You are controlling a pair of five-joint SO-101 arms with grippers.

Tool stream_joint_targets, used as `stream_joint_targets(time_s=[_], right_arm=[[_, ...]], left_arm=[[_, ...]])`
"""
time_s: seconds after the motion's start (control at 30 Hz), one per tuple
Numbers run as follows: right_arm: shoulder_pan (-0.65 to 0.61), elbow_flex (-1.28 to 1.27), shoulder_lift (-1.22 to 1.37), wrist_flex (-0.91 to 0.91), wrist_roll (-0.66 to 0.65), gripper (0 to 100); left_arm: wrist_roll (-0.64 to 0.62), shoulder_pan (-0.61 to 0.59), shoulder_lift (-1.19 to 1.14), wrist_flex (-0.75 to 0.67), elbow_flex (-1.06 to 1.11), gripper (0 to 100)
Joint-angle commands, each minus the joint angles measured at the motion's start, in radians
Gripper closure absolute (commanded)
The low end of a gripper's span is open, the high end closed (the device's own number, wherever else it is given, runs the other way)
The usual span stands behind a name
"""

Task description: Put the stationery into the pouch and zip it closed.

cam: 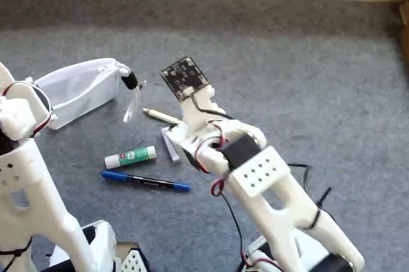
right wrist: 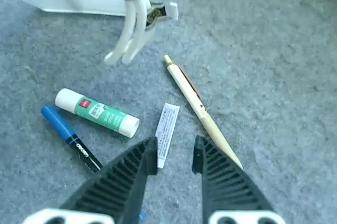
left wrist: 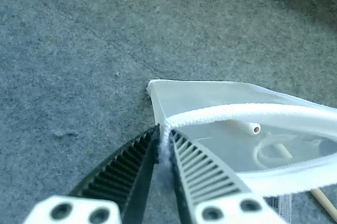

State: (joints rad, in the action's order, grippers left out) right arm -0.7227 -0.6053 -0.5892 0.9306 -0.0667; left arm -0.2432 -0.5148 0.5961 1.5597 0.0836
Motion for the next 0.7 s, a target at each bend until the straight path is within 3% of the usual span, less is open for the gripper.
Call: stream_joint_targets(time_s=[0.0, 0.67], right_arm=[[-0.01, 0.117, 0.136, 0.007, -0.003, 86.8], [-0.059, 0.481, 0.714, 0.001, -0.003, 86.8]], left_arm=[[-0.006, -0.01, 0.019, -0.038, 0.005, 99], [-0.006, -0.01, 0.019, -0.034, 0.007, 99]])
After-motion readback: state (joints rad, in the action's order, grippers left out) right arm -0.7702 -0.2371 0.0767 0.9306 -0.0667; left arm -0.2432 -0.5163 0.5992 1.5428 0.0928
